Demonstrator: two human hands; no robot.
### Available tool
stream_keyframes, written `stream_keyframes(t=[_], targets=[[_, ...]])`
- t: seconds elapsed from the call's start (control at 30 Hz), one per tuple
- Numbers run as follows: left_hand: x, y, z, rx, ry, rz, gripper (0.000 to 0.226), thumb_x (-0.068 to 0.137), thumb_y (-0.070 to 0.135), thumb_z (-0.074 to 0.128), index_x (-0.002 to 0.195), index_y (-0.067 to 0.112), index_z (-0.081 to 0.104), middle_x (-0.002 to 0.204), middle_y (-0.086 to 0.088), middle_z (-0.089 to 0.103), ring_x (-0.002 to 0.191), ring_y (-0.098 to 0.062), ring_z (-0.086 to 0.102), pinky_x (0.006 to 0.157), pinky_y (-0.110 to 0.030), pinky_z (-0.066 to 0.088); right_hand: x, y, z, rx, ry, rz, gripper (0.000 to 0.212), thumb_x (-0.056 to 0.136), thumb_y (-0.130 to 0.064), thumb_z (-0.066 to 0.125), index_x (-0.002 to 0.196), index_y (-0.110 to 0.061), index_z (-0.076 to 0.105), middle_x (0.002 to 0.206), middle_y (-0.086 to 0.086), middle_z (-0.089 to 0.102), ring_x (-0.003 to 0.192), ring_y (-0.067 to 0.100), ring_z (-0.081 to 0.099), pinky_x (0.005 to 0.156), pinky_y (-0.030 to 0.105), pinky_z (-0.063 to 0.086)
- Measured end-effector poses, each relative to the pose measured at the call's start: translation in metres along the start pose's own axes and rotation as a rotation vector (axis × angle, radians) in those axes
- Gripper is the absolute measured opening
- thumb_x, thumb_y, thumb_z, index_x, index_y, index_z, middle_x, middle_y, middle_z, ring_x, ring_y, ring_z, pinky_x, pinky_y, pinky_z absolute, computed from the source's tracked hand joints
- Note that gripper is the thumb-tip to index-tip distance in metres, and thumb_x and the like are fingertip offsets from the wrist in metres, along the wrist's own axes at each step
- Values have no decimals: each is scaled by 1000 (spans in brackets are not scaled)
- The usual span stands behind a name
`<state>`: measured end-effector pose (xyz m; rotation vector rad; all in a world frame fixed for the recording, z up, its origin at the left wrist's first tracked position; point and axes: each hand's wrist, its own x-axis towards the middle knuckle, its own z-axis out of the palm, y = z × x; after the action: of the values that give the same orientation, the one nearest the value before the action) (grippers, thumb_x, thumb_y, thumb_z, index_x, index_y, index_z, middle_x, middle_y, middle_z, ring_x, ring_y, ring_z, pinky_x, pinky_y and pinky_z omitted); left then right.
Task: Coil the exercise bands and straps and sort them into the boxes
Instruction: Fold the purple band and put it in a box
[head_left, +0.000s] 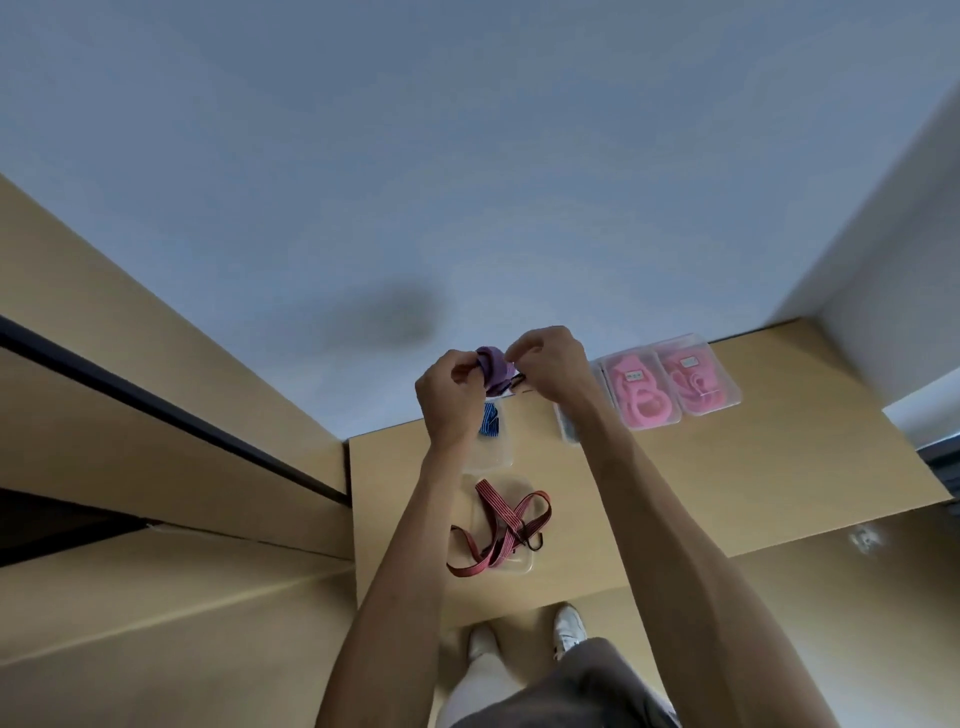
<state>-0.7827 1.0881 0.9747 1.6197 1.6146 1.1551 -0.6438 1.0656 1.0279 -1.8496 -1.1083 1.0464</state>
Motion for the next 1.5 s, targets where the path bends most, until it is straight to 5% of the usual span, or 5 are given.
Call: stream_keyframes(t=[0.23, 0.37, 0.8, 1.27, 1.5], targets=[[15, 6, -19, -225, -197, -129, 25, 81, 1, 74, 73, 24, 71, 72, 13, 73, 70, -2, 68, 65, -14, 50, 3, 3, -28, 328, -340, -117, 12, 83, -7, 67, 86, -4, 78, 89, 18, 74, 80, 18, 70, 82, 27, 59], [26, 14, -29, -327, -392, -130, 27, 75, -5, 70, 76, 21, 73, 71, 12, 73, 70, 0, 67, 67, -14, 49, 12, -3, -15, 361, -105, -111, 13, 85, -8, 69, 74, -12, 76, 69, 3, 68, 54, 11, 55, 54, 24, 46], [51, -58, -29, -6, -412, -45, 14, 92, 19, 65, 97, 14, 77, 85, 10, 72, 81, -7, 67, 69, -14, 46, 47, 18, 101, 466, 81, 383, 20, 97, -28, 48, 87, -12, 56, 85, 7, 64, 77, 25, 65, 66, 46, 62], [-14, -221, 33, 1, -544, -244, 19, 78, 9, 81, 92, 16, 70, 81, 7, 72, 74, -5, 68, 66, -20, 55, 74, 176, 204, -93, 207, 369, 20, 93, -24, 61, 76, -15, 56, 72, 2, 62, 69, 20, 60, 60, 35, 50], [-18, -230, 41, 284, -506, 90, 14, 83, -4, 67, 95, 1, 70, 92, -12, 66, 80, -26, 62, 70, -39, 54, 74, 184, 214, -419, 258, 87, 11, 92, -11, 57, 95, -1, 62, 91, 15, 62, 86, 31, 51, 76, 43, 43]])
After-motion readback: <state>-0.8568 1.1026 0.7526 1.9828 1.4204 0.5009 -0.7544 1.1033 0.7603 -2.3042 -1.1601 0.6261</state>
